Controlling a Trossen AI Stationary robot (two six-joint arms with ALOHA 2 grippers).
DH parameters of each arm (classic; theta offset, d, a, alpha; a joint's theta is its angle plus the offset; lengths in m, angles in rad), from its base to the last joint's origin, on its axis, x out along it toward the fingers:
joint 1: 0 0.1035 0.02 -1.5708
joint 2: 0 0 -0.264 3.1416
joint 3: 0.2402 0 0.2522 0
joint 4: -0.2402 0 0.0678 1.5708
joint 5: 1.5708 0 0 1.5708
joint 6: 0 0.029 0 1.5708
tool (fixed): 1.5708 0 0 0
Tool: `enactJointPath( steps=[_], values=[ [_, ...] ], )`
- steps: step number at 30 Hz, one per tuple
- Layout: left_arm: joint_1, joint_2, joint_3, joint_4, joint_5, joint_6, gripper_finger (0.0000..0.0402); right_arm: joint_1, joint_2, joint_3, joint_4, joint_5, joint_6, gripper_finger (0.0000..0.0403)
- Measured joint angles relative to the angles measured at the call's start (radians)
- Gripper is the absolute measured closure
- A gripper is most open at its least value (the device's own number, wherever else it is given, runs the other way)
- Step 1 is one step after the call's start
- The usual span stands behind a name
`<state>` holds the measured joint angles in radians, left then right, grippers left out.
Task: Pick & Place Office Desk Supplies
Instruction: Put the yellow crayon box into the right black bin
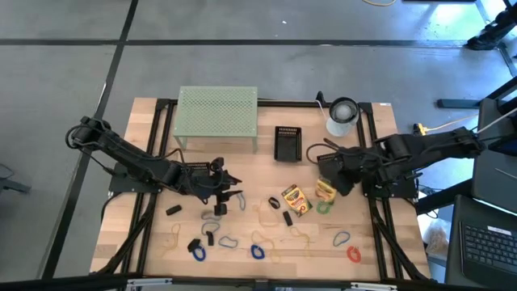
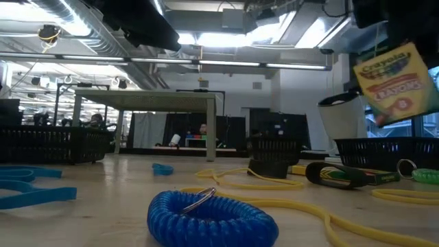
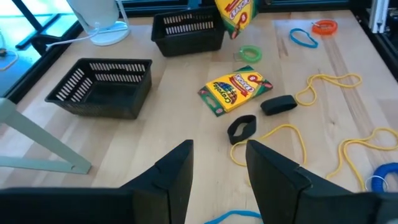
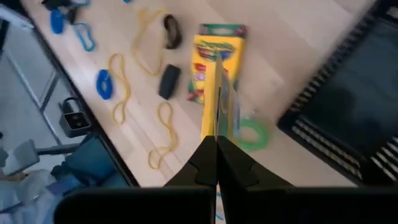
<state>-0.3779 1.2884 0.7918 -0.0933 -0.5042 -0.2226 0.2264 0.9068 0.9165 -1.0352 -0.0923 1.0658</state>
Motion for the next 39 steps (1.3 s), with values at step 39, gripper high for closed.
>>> enactJointPath(
  steps=[39],
  values=[
    [0.0, 0.0, 0.0, 0.076, -0.053, 0.095, 0.0258, -0.138, 0.026, 0.0, -0.27, 0.41, 0.02, 0.0403]
  ],
)
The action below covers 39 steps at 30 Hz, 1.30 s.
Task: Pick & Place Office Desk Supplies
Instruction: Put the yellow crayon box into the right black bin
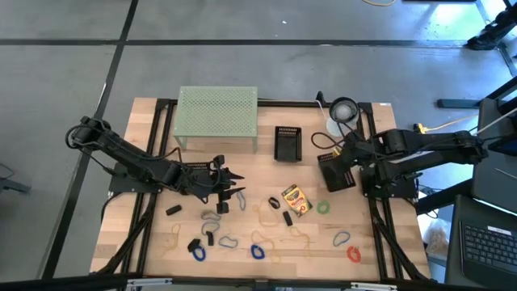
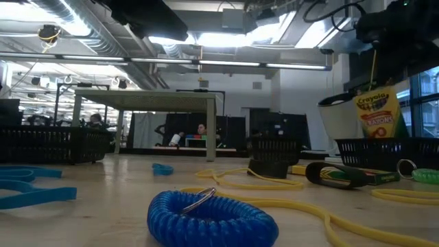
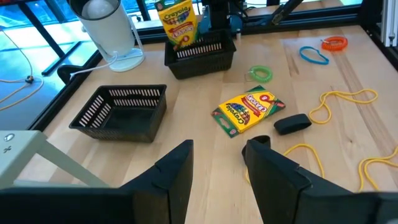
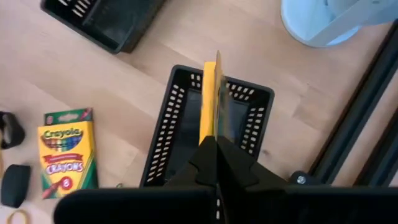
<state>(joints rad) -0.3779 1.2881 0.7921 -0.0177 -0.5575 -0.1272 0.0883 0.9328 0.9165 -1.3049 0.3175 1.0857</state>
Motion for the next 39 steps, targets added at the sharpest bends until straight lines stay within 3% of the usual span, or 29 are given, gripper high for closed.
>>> enactJointPath(
  steps=[15, 34, 39],
  values=[
    [0.0, 0.0, 0.0, 0.0, 0.0, 0.0, 0.0258, 0.0, 0.142, 0.0, 0.001, -0.082, -0.077, 0.0401],
    [0.0, 0.0, 0.0, -0.004, 0.001, 0.0, 0.0258, 0.001, 0.279, 0.0, -0.001, -0.072, -0.098, 0.0394],
    [0.0, 0.0, 0.0, -0.005, 0.001, 0.0, 0.0258, 0.0, 0.288, 0.0, 0.001, -0.044, -0.098, 0.0377]
  ],
)
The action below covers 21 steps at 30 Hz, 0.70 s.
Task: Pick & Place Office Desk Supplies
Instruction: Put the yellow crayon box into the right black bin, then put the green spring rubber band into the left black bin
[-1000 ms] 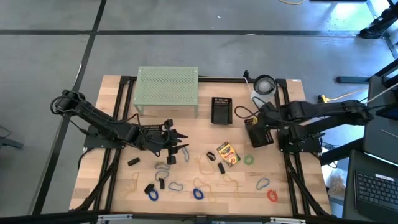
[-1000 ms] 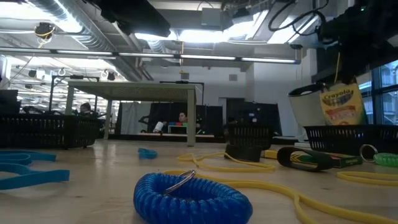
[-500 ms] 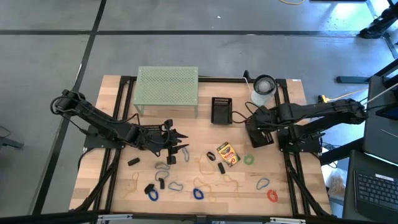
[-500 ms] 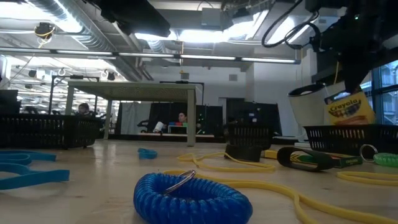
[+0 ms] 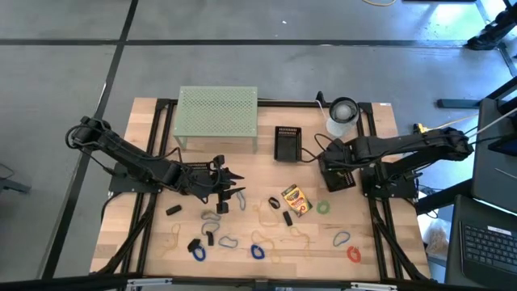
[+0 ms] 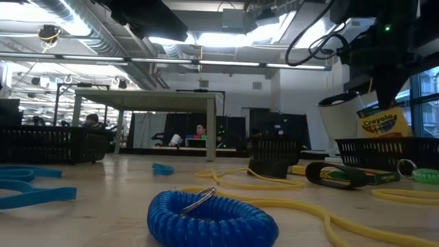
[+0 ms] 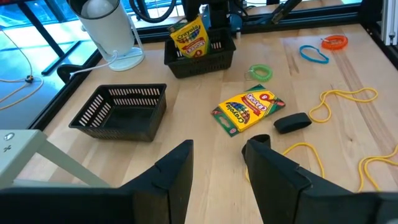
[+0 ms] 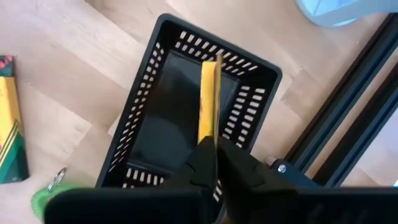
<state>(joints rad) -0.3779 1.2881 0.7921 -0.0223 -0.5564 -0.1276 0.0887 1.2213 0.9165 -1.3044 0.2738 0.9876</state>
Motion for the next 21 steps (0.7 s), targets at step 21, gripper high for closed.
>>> enactJointPath(
  steps=[21],
  values=[
    [0.0, 0.0, 0.0, -0.003, 0.0, -0.016, 0.0258, 0.0, -0.002, 0.118, -0.057, -0.02, -0.004, 0.0223]
  ],
)
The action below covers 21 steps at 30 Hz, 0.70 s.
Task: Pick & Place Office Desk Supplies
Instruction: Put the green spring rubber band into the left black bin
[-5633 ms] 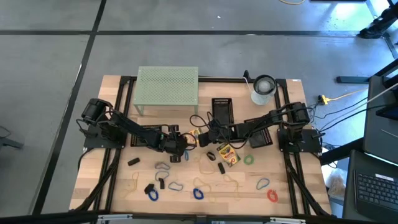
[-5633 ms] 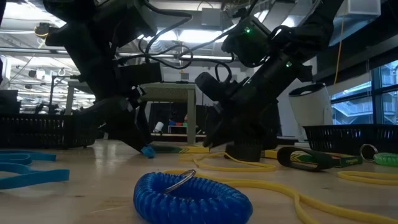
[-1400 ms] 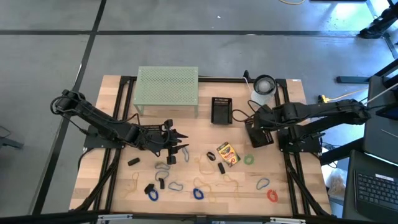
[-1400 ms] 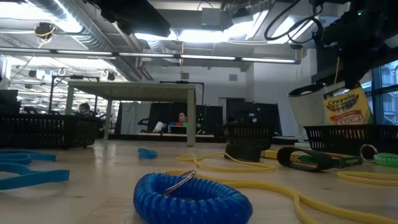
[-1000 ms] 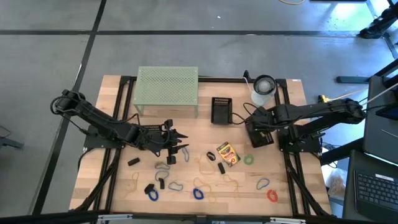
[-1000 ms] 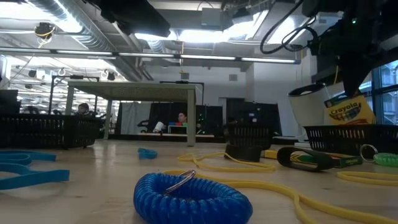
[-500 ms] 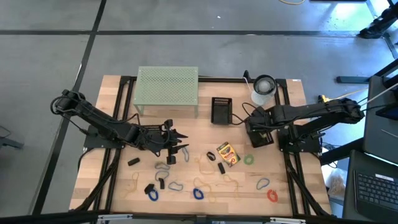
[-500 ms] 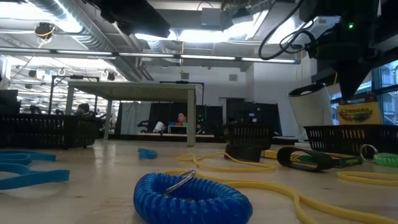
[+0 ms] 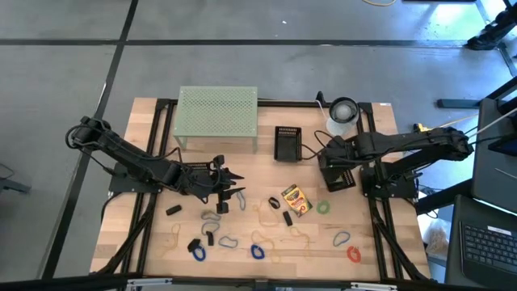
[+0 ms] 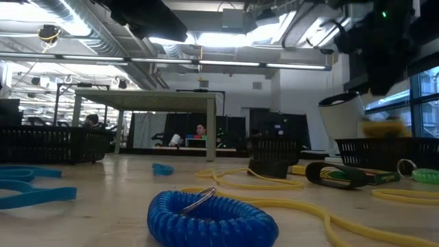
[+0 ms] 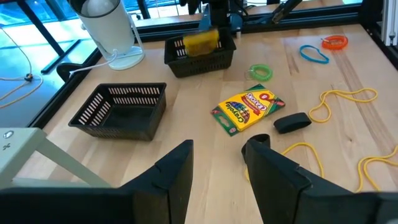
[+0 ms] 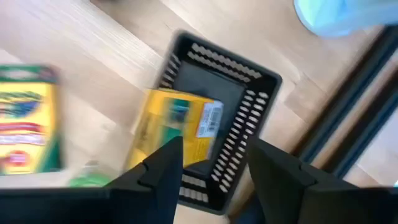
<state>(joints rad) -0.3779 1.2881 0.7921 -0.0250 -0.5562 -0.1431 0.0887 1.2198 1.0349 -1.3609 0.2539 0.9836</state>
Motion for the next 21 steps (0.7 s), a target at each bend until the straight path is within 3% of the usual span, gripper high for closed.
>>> enactJointPath(
  steps=[8, 17, 21],
  values=[
    [0.0, 0.0, 0.0, -0.001, 0.001, -0.028, 0.0258, 0.082, 0.0, 0.066, 0.062, 0.013, 0.117, 0.0227],
    [0.0, 0.0, 0.0, -0.001, 0.061, -0.009, 0.0258, 0.407, 0.004, -0.025, 0.31, 0.015, 0.398, 0.0257],
    [0.0, 0.0, 0.0, -0.001, 0.06, 0.011, 0.0258, 0.515, 0.008, -0.078, 0.464, -0.012, 0.429, 0.0265]
  ],
)
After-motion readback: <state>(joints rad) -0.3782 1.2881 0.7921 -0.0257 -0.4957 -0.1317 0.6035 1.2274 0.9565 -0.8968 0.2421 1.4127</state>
